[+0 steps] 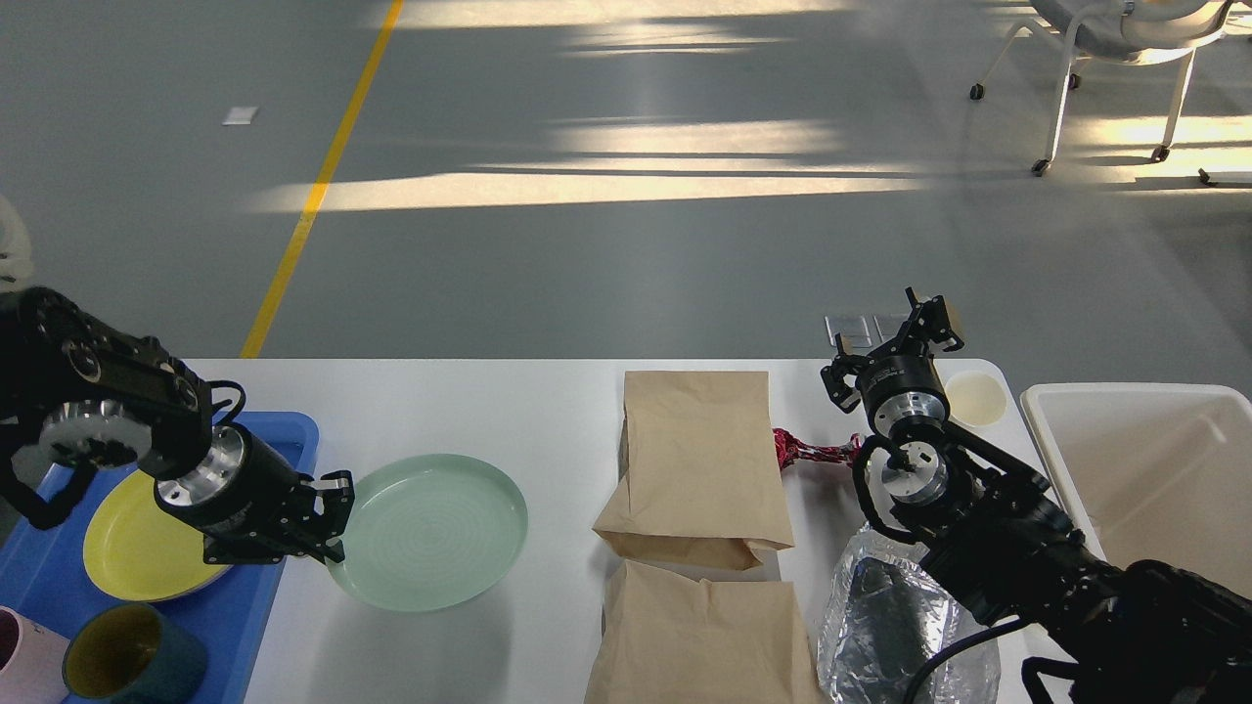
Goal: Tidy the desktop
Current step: 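Lift the pale green plate and swing it over the blue tray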
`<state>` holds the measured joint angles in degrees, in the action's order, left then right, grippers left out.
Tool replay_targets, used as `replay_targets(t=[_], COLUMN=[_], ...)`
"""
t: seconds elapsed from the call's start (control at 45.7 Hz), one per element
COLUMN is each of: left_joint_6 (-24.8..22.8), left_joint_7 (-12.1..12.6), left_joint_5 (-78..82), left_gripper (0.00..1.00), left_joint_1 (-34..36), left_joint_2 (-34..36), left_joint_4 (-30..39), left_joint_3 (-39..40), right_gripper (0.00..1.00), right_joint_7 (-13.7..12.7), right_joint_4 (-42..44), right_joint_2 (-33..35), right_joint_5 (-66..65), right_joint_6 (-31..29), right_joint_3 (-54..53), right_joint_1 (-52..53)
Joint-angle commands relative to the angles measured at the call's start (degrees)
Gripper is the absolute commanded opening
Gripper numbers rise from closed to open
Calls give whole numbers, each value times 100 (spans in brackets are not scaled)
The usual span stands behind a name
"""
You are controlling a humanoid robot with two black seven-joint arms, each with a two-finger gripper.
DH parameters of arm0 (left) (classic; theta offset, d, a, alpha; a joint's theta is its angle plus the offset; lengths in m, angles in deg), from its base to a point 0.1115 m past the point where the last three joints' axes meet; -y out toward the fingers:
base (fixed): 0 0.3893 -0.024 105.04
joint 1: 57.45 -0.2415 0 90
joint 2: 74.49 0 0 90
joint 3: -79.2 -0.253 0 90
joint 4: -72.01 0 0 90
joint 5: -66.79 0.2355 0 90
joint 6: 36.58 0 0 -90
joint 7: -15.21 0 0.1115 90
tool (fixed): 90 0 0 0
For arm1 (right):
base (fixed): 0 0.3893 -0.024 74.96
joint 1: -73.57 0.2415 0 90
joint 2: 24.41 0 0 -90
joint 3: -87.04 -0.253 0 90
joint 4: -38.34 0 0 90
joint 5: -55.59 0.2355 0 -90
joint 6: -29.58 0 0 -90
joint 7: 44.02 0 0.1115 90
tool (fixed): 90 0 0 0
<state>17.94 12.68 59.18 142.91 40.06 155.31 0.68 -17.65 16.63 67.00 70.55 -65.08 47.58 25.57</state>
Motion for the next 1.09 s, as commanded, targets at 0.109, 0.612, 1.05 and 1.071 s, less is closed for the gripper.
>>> replay_targets(t=[0.109, 0.612, 1.05, 1.071], left_joint_6=[-1653, -1951, -1951, -1951], left_joint_7=[25, 69, 104, 104], left_joint_5=[602, 1103, 1156, 1165], left_gripper=[0, 0, 0, 0], left_joint_1=[1671, 5090, 4943, 4846], left_joint_2=[6, 41, 208, 234], left_joint_4=[-7, -7, -50, -51], left_joint_3=[-24, 389, 56, -23], right_gripper=[100, 100, 100, 100], right_joint_7=[0, 0, 0, 0], right_joint_4=[0, 0, -8, -9], right_joint_2=[0, 0, 0, 0], right_joint_5=[-2, 7, -2, 7], right_joint_6=[0, 0, 0, 0], right_joint_3=[0, 0, 0, 0], right_joint_1=[1, 1, 1, 1])
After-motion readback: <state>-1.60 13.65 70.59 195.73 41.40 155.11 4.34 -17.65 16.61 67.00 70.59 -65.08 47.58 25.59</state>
